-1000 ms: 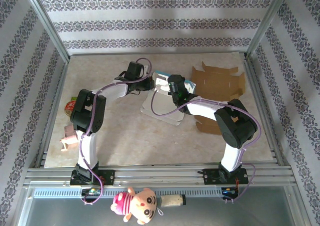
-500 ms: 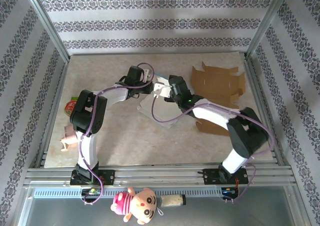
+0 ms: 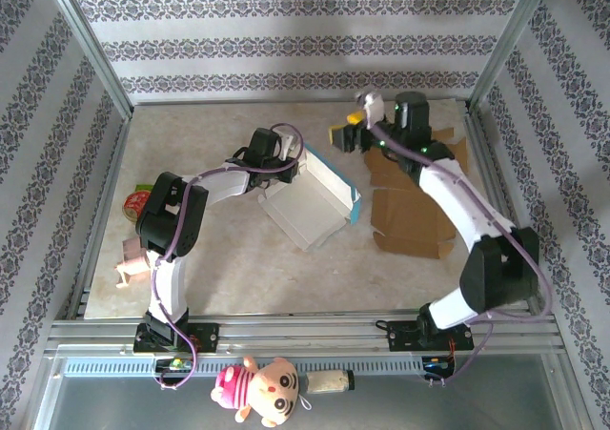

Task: Fold the paper box

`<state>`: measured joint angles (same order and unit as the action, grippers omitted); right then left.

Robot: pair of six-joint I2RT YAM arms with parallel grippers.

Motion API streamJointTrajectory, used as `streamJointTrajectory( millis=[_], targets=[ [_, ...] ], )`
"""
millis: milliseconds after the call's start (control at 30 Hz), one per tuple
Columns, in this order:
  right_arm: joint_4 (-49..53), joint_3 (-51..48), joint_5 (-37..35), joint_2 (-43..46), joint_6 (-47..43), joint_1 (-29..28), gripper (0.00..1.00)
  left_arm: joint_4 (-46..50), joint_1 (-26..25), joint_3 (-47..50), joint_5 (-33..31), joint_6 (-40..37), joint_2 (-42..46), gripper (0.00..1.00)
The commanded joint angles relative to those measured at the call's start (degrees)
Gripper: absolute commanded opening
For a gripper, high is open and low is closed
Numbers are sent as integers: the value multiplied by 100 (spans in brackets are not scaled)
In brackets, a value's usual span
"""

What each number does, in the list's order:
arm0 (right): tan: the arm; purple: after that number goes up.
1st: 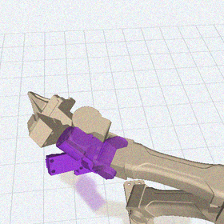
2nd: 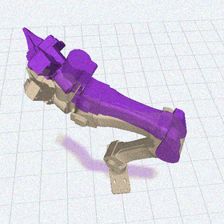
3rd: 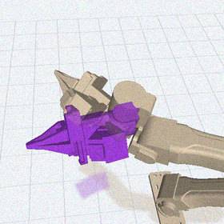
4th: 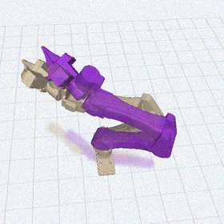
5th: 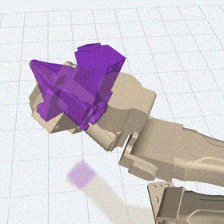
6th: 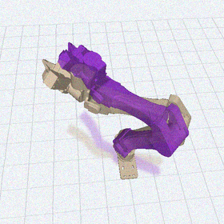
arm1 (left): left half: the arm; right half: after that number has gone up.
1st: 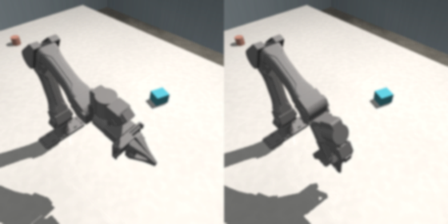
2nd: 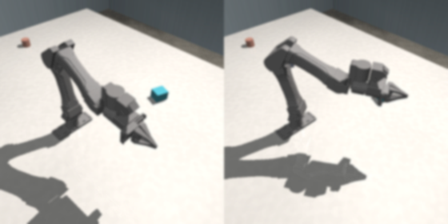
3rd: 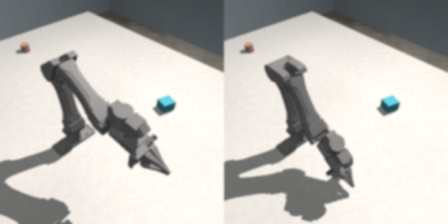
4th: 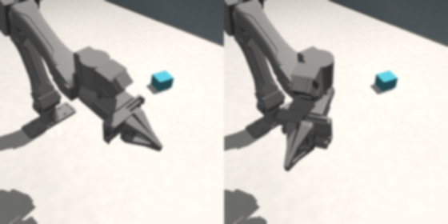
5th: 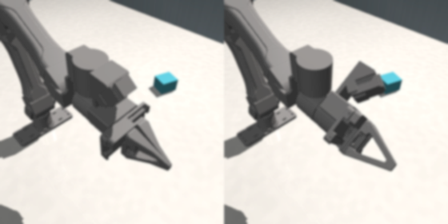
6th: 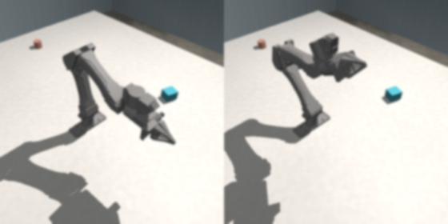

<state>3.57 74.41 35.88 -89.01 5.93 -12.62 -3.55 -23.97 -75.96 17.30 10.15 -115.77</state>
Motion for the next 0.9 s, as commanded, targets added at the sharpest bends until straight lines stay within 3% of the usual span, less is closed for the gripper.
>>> streamJointTrajectory(
  millis=[0, 167, 433, 867],
  targets=[
    [208, 271, 884, -647, 2425, 163, 69, -112, -143, 65, -41, -169, 153, 0],
    [327, 811, 923, -1453, 2926, 92, 68, -50, -179, -15, -48, -202, 168, 0],
    [734, 1805, 1675, -2758, 2889, -151, 67, -5, -193, -63, -65, -238, 168, 0],
    [1919, 1783, 990, -3051, 1706, -338, 52, 2, -188, -115, -42, -258, 167, 0]
  ],
)
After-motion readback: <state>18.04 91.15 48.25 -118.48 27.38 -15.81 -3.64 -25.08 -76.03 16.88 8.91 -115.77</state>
